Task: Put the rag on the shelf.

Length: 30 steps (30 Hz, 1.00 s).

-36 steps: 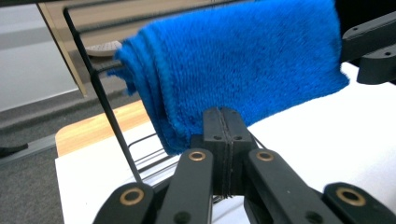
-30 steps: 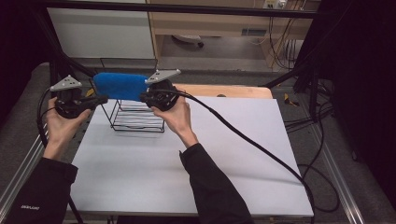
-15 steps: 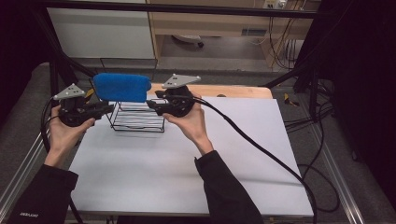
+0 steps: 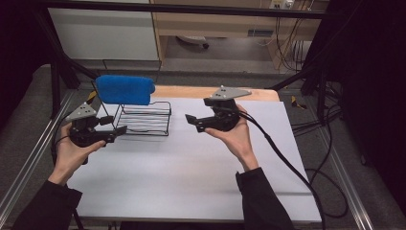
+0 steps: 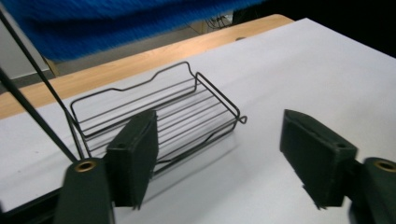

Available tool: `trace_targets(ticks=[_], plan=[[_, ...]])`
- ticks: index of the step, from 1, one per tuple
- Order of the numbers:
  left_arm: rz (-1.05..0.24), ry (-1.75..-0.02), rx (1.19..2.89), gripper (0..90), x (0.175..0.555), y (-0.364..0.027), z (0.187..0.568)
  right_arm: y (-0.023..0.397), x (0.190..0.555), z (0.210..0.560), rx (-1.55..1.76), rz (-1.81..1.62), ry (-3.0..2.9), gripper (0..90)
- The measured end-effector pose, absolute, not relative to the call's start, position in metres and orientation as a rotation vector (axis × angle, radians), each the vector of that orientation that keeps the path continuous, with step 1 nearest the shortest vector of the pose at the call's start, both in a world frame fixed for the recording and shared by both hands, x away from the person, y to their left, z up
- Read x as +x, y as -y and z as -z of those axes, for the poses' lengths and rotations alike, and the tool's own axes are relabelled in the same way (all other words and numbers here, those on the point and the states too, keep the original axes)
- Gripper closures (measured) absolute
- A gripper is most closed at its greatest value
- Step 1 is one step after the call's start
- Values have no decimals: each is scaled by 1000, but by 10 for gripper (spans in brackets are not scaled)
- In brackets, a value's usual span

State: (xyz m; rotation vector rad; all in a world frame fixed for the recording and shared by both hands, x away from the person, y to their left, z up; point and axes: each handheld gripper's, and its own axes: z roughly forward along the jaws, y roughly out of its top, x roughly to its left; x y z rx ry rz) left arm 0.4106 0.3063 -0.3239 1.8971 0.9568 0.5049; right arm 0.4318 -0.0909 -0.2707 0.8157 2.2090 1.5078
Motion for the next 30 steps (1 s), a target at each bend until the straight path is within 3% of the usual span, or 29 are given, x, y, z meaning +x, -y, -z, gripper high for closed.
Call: trace_targets(ticks=[12,30], plan=[[-477,-946,1894,96,399,-281,365,166,416,311,993,-1493,-2173,49],[-392,-908,2008,97,381,-265,429,239,383,400,1154,-1397,-2207,5]])
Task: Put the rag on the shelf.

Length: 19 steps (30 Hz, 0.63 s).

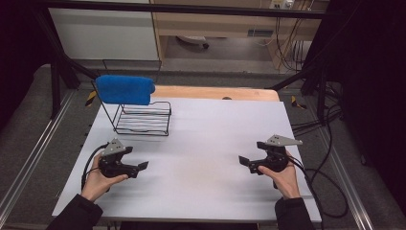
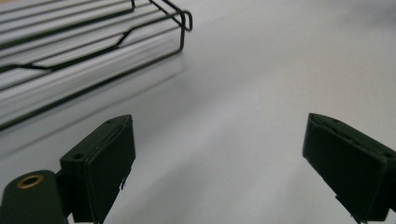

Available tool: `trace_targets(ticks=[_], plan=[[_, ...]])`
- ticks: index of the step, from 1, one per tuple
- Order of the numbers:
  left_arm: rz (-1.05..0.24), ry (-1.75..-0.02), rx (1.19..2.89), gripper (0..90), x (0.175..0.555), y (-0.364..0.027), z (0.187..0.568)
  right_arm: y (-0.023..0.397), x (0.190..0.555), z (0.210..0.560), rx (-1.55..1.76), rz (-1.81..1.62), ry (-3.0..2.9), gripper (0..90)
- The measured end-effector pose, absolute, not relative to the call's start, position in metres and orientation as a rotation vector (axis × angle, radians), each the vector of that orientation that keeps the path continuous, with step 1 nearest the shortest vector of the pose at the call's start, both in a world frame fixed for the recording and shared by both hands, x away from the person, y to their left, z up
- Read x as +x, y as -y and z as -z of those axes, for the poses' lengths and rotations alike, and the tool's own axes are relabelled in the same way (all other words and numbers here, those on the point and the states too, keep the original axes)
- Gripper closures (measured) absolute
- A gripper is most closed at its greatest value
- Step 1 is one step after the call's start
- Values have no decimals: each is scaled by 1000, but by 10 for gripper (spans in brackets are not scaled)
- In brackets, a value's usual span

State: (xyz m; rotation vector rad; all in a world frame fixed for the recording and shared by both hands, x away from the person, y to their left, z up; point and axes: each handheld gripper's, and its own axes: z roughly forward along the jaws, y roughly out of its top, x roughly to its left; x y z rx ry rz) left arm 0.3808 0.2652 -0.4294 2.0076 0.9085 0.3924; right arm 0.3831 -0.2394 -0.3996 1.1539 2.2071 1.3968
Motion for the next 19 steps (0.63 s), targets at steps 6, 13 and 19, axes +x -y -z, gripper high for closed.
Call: trace_targets(ticks=[6,13,19], plan=[[-399,-909,2028,100,378,-268,439,256,374,426,1180,-1359,-2234,6],[-412,-898,2020,100,371,-273,443,275,366,444,1191,-1339,-2238,5],[-411,-885,2026,100,370,-272,445,278,363,445,1203,-1355,-2238,5]])
